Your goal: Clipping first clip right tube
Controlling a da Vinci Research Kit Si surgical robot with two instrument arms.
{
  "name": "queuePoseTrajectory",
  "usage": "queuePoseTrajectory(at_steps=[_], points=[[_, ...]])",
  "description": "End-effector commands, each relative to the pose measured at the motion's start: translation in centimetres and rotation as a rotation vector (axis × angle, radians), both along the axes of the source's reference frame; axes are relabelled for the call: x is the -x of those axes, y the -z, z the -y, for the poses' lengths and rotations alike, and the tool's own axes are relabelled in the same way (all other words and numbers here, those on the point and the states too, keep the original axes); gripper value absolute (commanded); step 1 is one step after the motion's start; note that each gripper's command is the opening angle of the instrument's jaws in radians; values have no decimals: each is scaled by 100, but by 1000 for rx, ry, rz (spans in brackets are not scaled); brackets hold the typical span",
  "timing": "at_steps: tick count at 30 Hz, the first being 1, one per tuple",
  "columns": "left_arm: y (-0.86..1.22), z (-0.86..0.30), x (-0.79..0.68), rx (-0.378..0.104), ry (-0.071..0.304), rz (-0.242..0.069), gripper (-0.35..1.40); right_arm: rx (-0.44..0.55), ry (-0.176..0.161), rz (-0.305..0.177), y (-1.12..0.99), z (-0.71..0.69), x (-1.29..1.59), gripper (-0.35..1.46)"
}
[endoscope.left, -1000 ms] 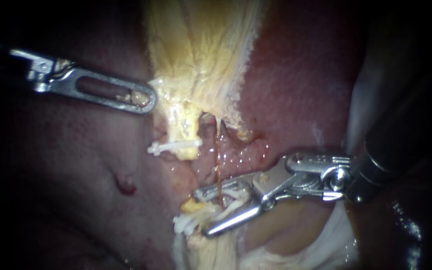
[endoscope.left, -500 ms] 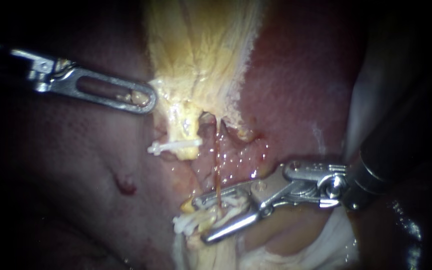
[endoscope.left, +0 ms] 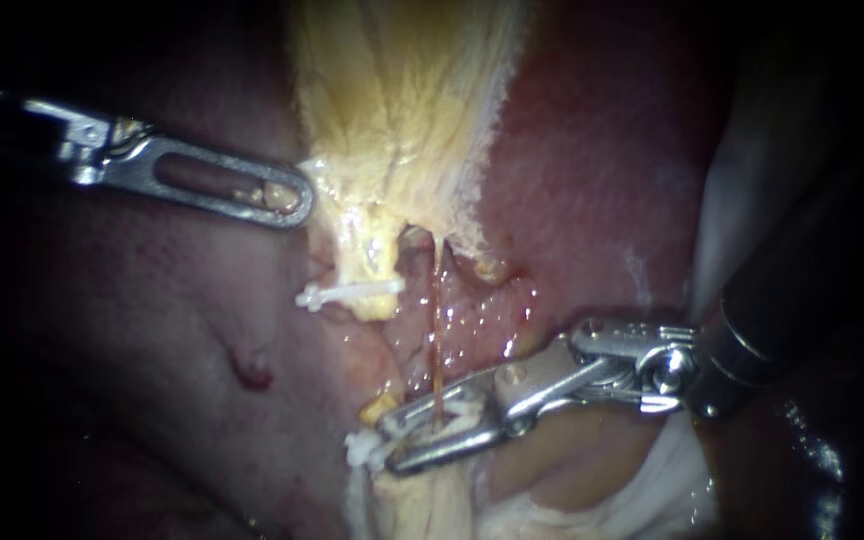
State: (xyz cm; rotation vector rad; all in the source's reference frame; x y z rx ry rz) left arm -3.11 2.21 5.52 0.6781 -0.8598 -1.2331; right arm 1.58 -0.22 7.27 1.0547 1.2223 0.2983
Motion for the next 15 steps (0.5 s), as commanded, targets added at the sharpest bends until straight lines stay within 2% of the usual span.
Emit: queuePoseTrajectory(at_steps=[1, 2, 6, 8, 15], points=[[0, 0, 0, 0, 0, -1, -35, 0, 0, 0, -1, 0, 0, -27], [0, 0, 0, 0, 0, -1, -35, -10, 1, 6, -2, 0, 0, -35], [0, 0, 0, 0, 0, -1, -35, -58, 3, 28, -4, -1, 1, -35], [0, 0, 0, 0, 0, -1, -35, -97, 0, 56, -4, -1, 1, -35], [0, 0, 0, 0, 0, -1, -35, -86, 1, 67, -3, 7, 1, -35]])
